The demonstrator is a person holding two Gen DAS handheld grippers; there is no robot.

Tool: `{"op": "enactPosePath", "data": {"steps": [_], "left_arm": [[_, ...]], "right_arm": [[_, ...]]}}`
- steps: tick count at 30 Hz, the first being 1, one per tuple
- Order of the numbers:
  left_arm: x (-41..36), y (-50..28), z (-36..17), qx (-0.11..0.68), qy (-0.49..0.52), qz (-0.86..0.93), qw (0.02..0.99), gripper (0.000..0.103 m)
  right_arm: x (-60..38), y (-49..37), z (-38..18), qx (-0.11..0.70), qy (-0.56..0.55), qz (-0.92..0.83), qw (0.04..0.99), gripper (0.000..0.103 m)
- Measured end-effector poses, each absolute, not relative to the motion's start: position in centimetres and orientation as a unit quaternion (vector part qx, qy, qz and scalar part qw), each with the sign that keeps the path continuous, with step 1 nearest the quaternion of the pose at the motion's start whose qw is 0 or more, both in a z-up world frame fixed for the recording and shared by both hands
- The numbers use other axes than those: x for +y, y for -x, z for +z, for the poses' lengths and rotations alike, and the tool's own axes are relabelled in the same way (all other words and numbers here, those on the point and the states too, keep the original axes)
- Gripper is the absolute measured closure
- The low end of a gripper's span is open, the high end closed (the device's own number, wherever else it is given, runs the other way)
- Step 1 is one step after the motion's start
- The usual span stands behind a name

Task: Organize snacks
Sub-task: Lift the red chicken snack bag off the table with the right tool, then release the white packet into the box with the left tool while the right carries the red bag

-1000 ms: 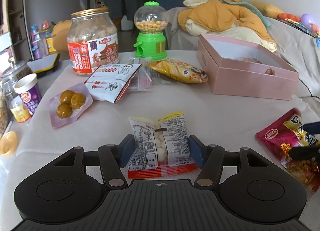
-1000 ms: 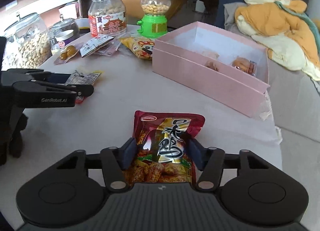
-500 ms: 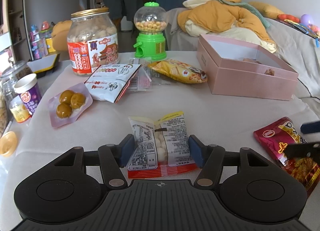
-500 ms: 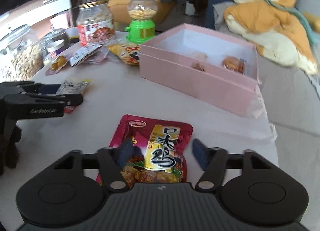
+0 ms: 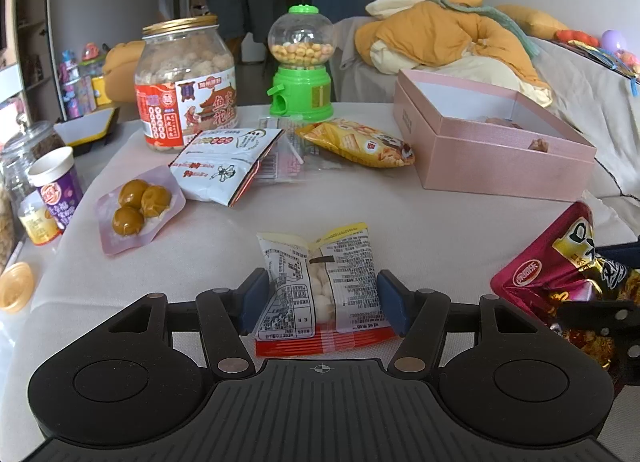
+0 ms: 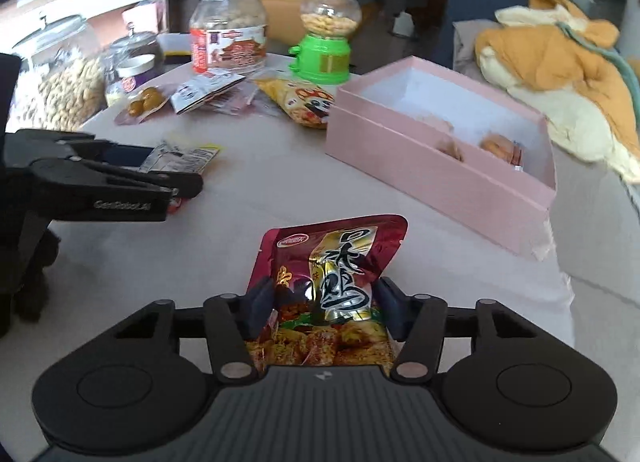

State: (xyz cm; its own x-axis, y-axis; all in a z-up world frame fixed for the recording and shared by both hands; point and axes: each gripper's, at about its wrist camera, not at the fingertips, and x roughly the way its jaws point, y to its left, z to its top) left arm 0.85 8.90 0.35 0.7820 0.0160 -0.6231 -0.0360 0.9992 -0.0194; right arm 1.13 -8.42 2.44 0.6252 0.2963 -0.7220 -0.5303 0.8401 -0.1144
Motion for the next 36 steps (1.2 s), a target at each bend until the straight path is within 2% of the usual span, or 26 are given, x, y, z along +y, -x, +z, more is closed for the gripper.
{"op": "enactPosePath", "data": {"steps": [6, 9, 15, 16, 20, 24, 28, 32, 36], "left_arm": [[9.0, -0.8, 0.4, 0.329, 0.018, 0.013, 0.944, 0.037], [9.1, -0.8, 0.3, 0.328, 0.021, 0.011, 0.944, 0.037], [9.2, -0.7, 0.3, 0.326, 0.025, 0.009, 0.945, 0.037], [9.2, -0.7, 0.3, 0.326, 0.025, 0.009, 0.945, 0.037], [9.5, -0.5, 0.3, 0.322, 0.037, 0.005, 0.946, 0.039], [9.7, 0.5, 1.4, 0.309, 0.085, -0.041, 0.946, 0.044], [7.4, -0.2, 6.0, 0.261, 0.097, -0.113, 0.954, 0.045], [4.1, -5.7, 10.8, 0.220, 0.088, -0.159, 0.958, 0.044], [1.5, -14.9, 10.1, 0.270, 0.117, -0.174, 0.940, 0.044]], "right_arm": [[-6.9, 0.3, 4.5, 0.320, 0.197, 0.232, 0.897, 0.069], [-6.3, 0.7, 5.6, 0.313, 0.189, 0.254, 0.896, 0.071], [-5.5, -0.5, 4.4, 0.374, 0.147, 0.301, 0.865, 0.082], [-5.4, -0.8, 3.9, 0.376, 0.152, 0.288, 0.867, 0.086], [-6.7, -2.1, 3.4, 0.397, 0.123, 0.273, 0.868, 0.087], [-9.2, -1.8, 5.3, 0.372, 0.105, 0.271, 0.882, 0.088], [-12.6, -2.5, 7.0, 0.360, 0.075, 0.261, 0.893, 0.088], [-14.9, -3.5, 7.7, 0.351, 0.061, 0.235, 0.904, 0.088], [-16.7, -3.7, 7.8, 0.343, 0.050, 0.225, 0.911, 0.088]]}}
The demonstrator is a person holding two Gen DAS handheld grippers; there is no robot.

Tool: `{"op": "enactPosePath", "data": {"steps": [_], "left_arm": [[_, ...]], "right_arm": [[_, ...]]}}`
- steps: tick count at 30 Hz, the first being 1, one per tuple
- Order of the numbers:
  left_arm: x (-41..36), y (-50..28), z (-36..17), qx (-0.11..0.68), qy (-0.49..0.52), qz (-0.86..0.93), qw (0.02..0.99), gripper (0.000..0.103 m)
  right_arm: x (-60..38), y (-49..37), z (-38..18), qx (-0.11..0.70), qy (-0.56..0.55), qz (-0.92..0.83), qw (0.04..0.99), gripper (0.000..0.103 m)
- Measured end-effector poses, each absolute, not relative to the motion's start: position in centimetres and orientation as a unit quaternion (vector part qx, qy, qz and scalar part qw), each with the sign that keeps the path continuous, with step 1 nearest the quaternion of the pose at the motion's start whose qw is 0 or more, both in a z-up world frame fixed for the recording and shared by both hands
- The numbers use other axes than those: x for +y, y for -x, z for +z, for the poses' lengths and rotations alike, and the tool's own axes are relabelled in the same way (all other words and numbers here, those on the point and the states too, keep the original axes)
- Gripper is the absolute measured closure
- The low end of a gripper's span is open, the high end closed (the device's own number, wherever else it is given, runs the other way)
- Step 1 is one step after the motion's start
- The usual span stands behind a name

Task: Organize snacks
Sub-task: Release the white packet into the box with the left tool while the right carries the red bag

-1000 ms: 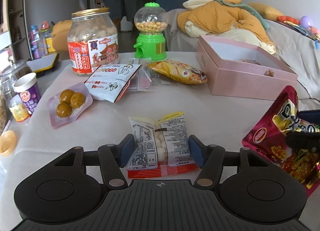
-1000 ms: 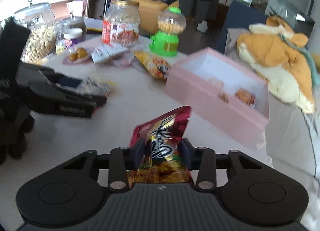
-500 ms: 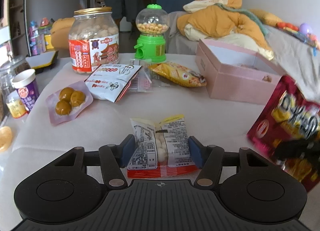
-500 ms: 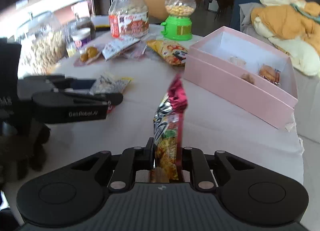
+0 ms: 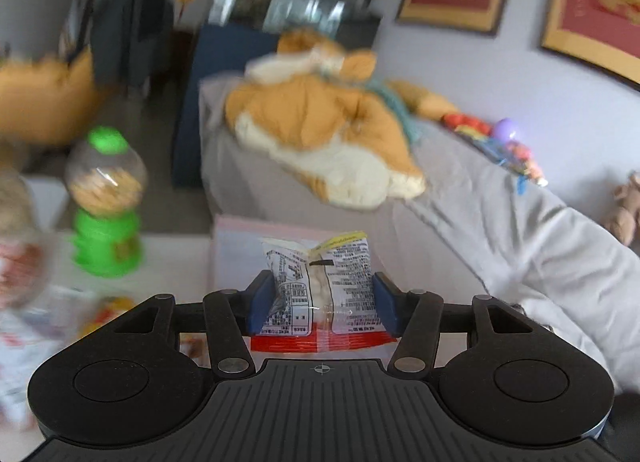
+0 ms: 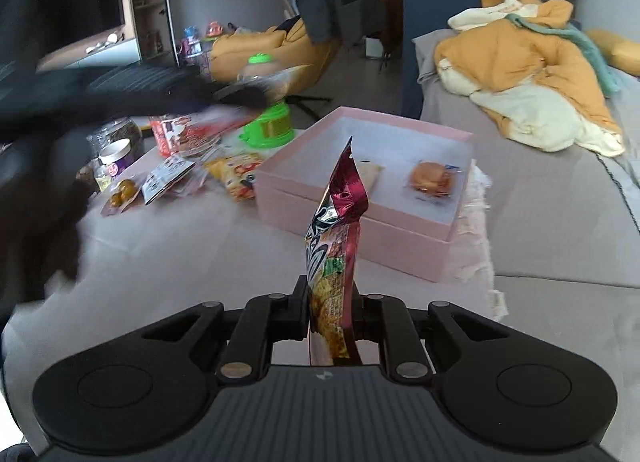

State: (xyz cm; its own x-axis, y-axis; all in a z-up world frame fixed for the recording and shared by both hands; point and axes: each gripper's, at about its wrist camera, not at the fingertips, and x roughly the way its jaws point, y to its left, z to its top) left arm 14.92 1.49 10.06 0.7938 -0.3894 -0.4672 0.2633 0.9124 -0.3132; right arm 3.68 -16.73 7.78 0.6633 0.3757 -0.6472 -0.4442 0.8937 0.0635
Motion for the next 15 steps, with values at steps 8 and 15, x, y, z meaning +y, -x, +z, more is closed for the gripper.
{"op": "enactPosePath", "data": {"steps": [8, 15], "left_arm": [[1.7, -18.6, 6.1, 0.277, 0.153, -0.180, 0.931, 0.044], [3.8, -19.4, 6.2, 0.340, 0.159, -0.224, 0.899, 0.044]], "right_arm": [[-19.7, -5.1, 8.6, 0.334, 0.046, 0.205, 0.919, 0.088], [-19.1, -13.3, 11.3, 0.325, -0.004, 0.187, 0.927, 0.088]]}}
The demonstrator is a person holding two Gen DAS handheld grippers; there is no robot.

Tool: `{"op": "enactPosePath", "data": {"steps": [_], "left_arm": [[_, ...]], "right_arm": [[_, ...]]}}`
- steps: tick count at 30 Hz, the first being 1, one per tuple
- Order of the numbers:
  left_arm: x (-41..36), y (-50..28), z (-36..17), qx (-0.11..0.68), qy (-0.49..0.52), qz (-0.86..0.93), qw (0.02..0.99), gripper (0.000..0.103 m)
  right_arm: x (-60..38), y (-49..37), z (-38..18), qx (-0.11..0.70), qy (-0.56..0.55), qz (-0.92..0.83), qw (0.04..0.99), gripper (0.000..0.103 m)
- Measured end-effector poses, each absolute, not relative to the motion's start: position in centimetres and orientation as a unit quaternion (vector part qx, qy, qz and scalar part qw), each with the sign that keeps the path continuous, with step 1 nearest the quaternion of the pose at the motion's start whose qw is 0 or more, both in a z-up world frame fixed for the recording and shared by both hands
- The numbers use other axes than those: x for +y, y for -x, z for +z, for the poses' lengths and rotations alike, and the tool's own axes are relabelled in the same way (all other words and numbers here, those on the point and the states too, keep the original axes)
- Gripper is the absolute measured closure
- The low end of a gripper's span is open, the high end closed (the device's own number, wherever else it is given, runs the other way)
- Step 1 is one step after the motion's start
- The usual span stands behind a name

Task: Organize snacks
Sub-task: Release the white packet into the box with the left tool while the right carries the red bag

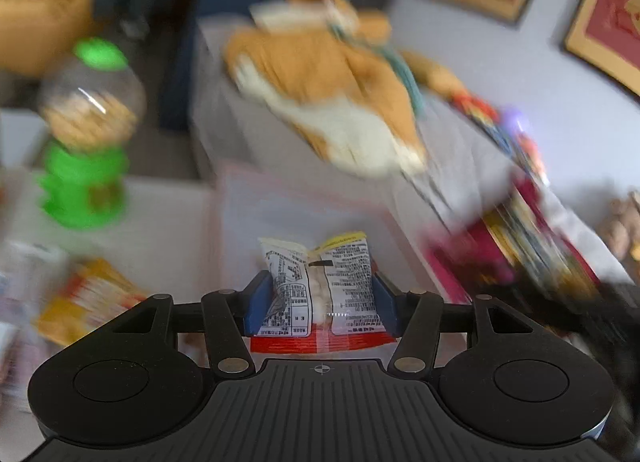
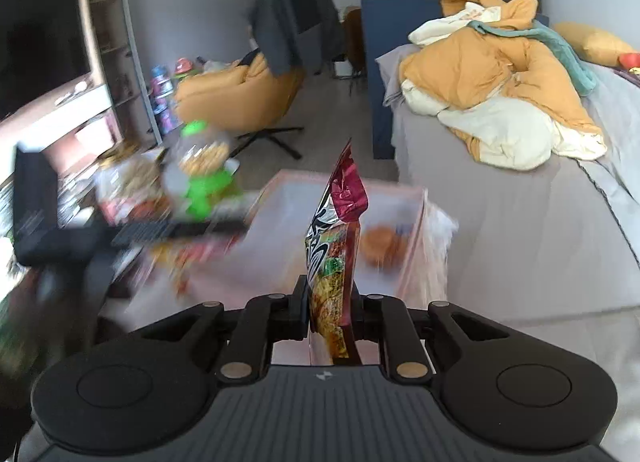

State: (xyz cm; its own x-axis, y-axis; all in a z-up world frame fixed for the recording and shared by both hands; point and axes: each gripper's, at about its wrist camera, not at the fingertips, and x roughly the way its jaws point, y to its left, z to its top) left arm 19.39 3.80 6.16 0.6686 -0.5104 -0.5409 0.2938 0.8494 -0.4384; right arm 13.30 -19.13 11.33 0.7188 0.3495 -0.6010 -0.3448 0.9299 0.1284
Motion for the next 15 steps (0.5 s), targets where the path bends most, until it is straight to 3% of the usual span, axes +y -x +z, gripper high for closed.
{"op": "enactPosePath", "data": {"steps": [5, 11, 15], "left_arm": [[0.6, -21.4, 5.3, 0.357, 0.072, -0.220, 0.905, 0.045], [6.1, -18.9, 6.7, 0.250, 0.208, -0.169, 0.931, 0.045], [9.3, -16.3, 7.0, 0.239, 0.215, -0.123, 0.939, 0.045]], "right_arm": [[-15.9, -20.2, 11.2, 0.323, 0.030, 0.121, 0.938, 0.088], [-15.9, -21.4, 10.3, 0.347, 0.021, 0.112, 0.931, 0.088], [-14.1, -22.3, 9.4, 0.366, -0.013, 0.160, 0.917, 0.088]]}}
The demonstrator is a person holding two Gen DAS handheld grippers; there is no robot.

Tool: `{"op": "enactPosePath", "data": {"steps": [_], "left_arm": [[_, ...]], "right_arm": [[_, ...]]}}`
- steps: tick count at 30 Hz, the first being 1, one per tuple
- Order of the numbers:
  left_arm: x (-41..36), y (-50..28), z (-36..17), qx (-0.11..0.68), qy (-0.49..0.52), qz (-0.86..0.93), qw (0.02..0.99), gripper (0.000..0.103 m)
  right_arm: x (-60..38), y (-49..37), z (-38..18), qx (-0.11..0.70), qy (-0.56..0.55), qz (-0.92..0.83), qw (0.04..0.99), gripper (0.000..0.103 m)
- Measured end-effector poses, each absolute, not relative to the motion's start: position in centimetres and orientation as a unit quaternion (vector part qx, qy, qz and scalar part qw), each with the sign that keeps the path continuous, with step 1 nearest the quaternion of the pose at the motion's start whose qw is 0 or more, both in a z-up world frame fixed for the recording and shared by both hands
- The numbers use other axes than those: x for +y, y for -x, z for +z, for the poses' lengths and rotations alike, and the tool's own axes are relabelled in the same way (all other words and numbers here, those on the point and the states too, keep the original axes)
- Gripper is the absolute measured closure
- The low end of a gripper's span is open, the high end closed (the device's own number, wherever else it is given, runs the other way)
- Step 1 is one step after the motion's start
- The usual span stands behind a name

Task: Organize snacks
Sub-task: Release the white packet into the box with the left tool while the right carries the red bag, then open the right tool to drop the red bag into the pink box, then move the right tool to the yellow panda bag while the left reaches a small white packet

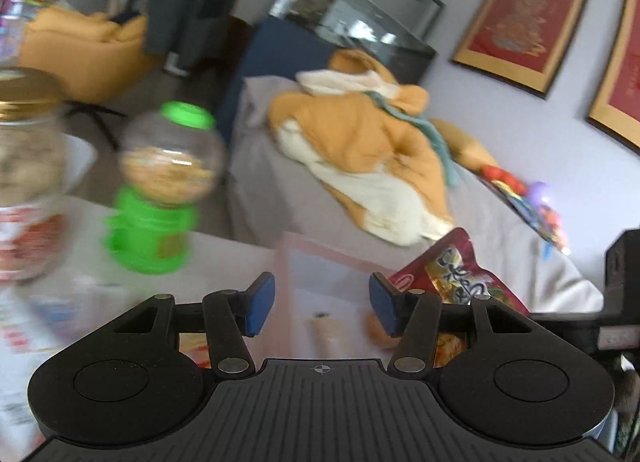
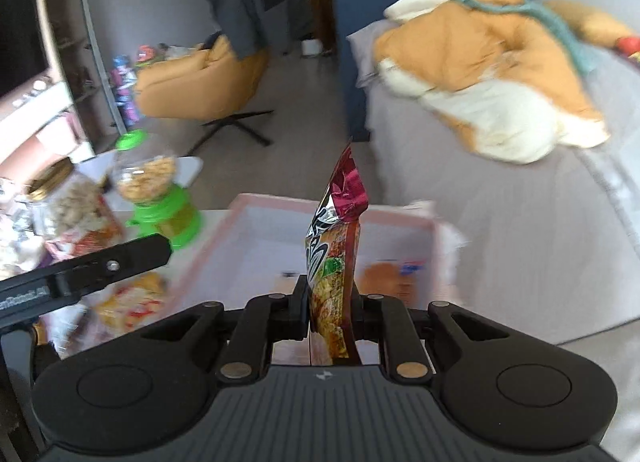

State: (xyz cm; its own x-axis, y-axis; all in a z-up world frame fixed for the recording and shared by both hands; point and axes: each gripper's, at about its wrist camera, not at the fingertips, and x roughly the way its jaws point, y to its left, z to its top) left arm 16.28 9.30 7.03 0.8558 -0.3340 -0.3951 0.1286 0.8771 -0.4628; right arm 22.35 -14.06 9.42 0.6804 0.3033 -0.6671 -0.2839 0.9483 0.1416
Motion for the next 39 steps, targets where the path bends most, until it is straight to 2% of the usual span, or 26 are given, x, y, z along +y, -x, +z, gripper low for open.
{"op": "enactPosePath", "data": {"steps": [5, 7, 12, 14, 16, 18, 24, 29, 33, 36, 39], "left_arm": [[14.2, -10.7, 5.5, 0.266, 0.220, -0.061, 0.936, 0.045], [16.1, -8.4, 4.7, 0.275, 0.222, -0.035, 0.935, 0.045], [19.5, -3.9, 3.2, 0.268, 0.229, 0.005, 0.936, 0.045], [20.1, -3.0, 2.7, 0.262, 0.231, 0.015, 0.937, 0.045], [20.7, -2.5, 2.4, 0.256, 0.234, 0.016, 0.938, 0.045], [20.8, -2.5, 2.1, 0.250, 0.234, 0.014, 0.939, 0.045], [21.6, -2.1, 1.0, 0.254, 0.229, 0.019, 0.940, 0.046], [22.2, -1.0, 1.7, 0.224, 0.241, 0.025, 0.944, 0.046], [22.4, -1.0, 1.6, 0.226, 0.244, 0.034, 0.942, 0.046], [22.5, -1.2, 1.4, 0.230, 0.246, 0.039, 0.941, 0.046], [22.4, -1.2, 1.3, 0.233, 0.246, 0.039, 0.940, 0.046]], "right_arm": [[-11.7, -23.1, 8.2, 0.383, -0.017, 0.187, 0.904, 0.084], [-11.8, -22.9, 8.1, 0.384, -0.002, 0.165, 0.908, 0.077], [-11.2, -21.1, 9.5, 0.350, 0.054, 0.113, 0.928, 0.076], [-9.0, -20.2, 10.3, 0.345, 0.070, 0.147, 0.924, 0.068], [-5.7, -19.5, 10.5, 0.348, 0.089, 0.199, 0.912, 0.044], [-2.0, -18.9, 10.2, 0.347, 0.109, 0.242, 0.900, 0.039], [7.3, -21.6, 6.8, 0.404, 0.138, 0.282, 0.859, 0.038], [8.8, -24.1, 4.0, 0.434, 0.156, 0.234, 0.856, 0.038], [7.6, -23.8, 3.9, 0.482, 0.105, 0.252, 0.832, 0.039], [7.2, -22.5, 4.3, 0.537, 0.039, 0.326, 0.777, 0.040], [7.8, -21.2, 5.9, 0.500, 0.047, 0.324, 0.801, 0.040]]}}
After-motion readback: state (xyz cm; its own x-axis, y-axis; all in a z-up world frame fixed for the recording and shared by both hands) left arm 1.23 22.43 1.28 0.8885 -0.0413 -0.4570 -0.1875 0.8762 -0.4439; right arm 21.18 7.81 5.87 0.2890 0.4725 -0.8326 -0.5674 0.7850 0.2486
